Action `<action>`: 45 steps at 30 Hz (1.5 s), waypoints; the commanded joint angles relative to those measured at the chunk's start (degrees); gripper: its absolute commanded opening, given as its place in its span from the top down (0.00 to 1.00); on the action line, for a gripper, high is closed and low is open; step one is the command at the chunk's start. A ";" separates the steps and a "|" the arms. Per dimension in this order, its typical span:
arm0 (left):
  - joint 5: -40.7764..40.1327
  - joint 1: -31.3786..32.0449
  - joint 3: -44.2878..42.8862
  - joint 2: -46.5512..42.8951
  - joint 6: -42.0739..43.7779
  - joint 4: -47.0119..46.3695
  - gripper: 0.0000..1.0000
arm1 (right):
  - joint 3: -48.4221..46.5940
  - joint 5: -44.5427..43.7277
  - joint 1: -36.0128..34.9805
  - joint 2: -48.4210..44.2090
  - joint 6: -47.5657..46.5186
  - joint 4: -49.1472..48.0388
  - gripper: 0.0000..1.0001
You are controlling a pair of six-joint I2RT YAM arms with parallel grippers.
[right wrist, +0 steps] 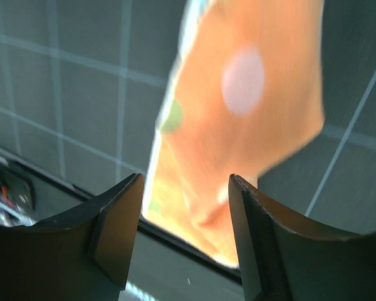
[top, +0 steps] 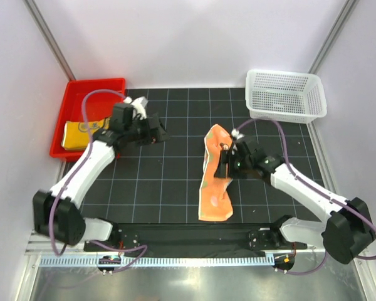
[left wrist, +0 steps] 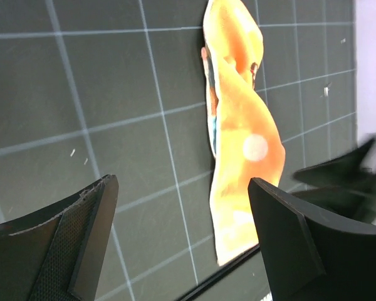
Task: Fold and stack the towels
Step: Move the towel to the center of the board, then flatten out the crumpled towel
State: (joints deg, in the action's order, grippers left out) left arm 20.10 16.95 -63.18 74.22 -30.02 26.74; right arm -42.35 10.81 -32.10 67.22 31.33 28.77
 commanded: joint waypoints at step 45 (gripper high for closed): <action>-8.30 13.90 -8.83 23.80 -9.61 3.84 1.00 | -33.25 -11.67 3.57 18.99 -6.03 12.79 0.99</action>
State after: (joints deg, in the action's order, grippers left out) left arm 19.66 30.65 -79.94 107.02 -39.09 25.30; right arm -75.37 5.82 -21.37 85.95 26.00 30.63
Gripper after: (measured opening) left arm 0.014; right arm 0.044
